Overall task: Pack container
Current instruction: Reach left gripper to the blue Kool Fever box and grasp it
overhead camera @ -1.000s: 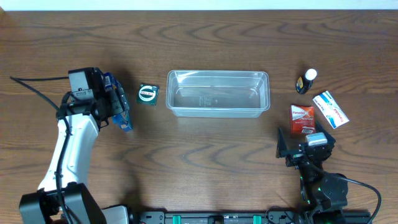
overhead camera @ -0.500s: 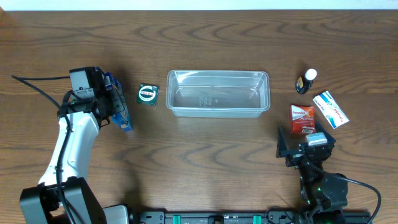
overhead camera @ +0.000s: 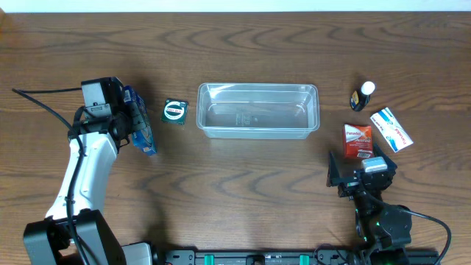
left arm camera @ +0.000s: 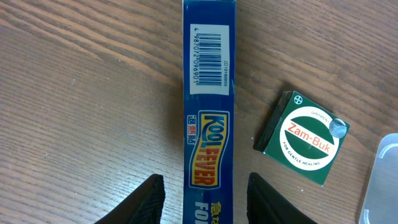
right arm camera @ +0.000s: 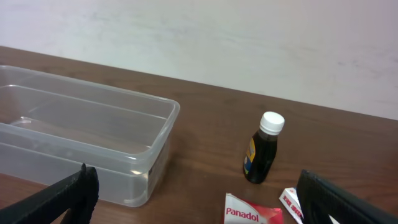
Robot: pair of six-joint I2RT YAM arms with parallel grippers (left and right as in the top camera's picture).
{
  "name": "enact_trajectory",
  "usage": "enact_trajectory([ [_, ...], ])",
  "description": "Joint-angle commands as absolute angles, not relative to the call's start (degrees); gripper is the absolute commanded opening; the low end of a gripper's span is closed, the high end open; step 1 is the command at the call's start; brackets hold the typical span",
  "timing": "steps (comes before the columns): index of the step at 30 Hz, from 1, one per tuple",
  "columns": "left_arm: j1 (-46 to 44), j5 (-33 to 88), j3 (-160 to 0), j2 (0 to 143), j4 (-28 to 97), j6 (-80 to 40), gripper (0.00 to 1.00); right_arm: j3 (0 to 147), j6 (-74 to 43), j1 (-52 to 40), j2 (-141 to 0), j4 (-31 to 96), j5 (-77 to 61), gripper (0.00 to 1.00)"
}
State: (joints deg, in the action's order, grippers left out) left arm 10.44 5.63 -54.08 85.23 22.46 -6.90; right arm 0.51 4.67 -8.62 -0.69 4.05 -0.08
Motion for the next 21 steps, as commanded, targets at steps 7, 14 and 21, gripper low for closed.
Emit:
enact_trajectory([
  [7, 10.59, 5.56, -54.61, 88.07, 21.52, -6.96, 0.44, 0.32, 5.23, -8.16, -0.38, 4.16, -0.25, 0.99],
  [14, 10.59, 5.56, -54.63, 88.38, 21.23, -6.94, 0.4, 0.32, 5.23, -8.16, -0.38, 4.16, -0.23, 0.99],
  [21, 10.59, 5.54, -54.63, 85.41, 20.84, -6.96, 0.18, 0.32, 5.21, -8.16, -0.38, 4.16, -0.25, 0.99],
])
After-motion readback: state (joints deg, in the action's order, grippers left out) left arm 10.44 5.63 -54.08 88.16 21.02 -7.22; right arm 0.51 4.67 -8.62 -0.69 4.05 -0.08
